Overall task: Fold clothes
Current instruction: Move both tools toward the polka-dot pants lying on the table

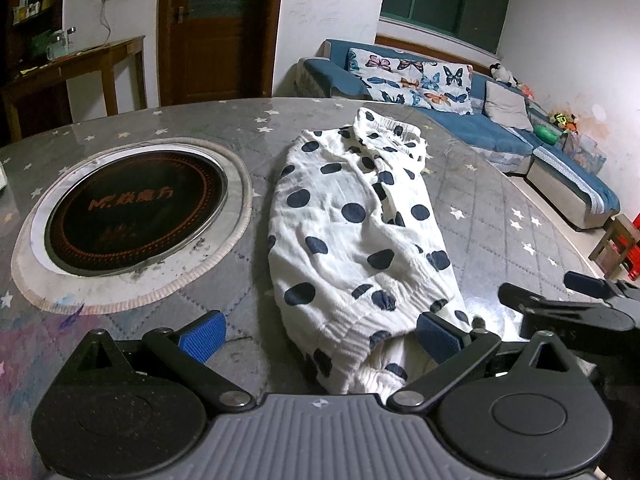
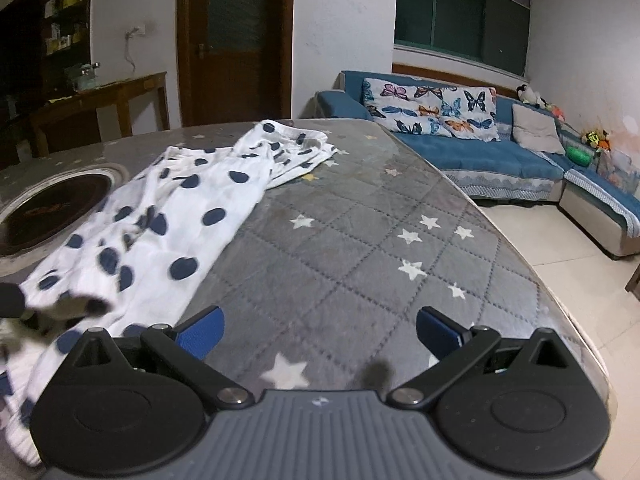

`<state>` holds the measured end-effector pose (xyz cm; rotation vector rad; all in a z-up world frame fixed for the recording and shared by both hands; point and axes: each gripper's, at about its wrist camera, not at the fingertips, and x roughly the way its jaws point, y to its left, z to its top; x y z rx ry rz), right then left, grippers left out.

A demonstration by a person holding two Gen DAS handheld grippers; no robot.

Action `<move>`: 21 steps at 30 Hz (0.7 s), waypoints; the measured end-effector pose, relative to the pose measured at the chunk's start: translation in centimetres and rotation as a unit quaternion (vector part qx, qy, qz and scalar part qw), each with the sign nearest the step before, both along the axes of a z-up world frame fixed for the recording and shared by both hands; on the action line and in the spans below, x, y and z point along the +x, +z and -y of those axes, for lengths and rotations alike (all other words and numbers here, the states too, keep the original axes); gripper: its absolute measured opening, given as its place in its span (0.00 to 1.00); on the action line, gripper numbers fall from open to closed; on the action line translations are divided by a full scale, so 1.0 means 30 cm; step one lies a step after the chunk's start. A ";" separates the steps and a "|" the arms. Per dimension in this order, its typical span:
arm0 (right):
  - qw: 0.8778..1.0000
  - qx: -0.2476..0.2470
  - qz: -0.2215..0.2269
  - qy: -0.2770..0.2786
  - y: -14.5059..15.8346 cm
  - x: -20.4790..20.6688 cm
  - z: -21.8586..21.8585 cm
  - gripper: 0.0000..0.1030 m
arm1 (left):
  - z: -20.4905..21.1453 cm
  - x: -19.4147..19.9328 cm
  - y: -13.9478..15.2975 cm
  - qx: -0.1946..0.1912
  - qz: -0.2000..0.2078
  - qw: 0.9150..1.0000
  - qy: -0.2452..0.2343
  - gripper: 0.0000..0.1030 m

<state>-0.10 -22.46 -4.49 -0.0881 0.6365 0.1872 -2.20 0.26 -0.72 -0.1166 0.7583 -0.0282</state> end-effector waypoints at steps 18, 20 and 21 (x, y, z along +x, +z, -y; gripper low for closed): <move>0.999 0.006 0.006 0.047 0.034 -0.158 -0.075 1.00 | 0.017 -0.056 -0.009 0.022 0.010 1.000 0.016 1.00; 0.999 0.006 0.005 0.049 0.033 -0.162 -0.081 1.00 | 0.018 -0.057 -0.010 0.021 0.008 1.000 0.017 1.00; 0.999 0.006 0.005 0.050 0.032 -0.164 -0.084 1.00 | 0.019 -0.058 -0.010 0.022 0.008 1.000 0.017 1.00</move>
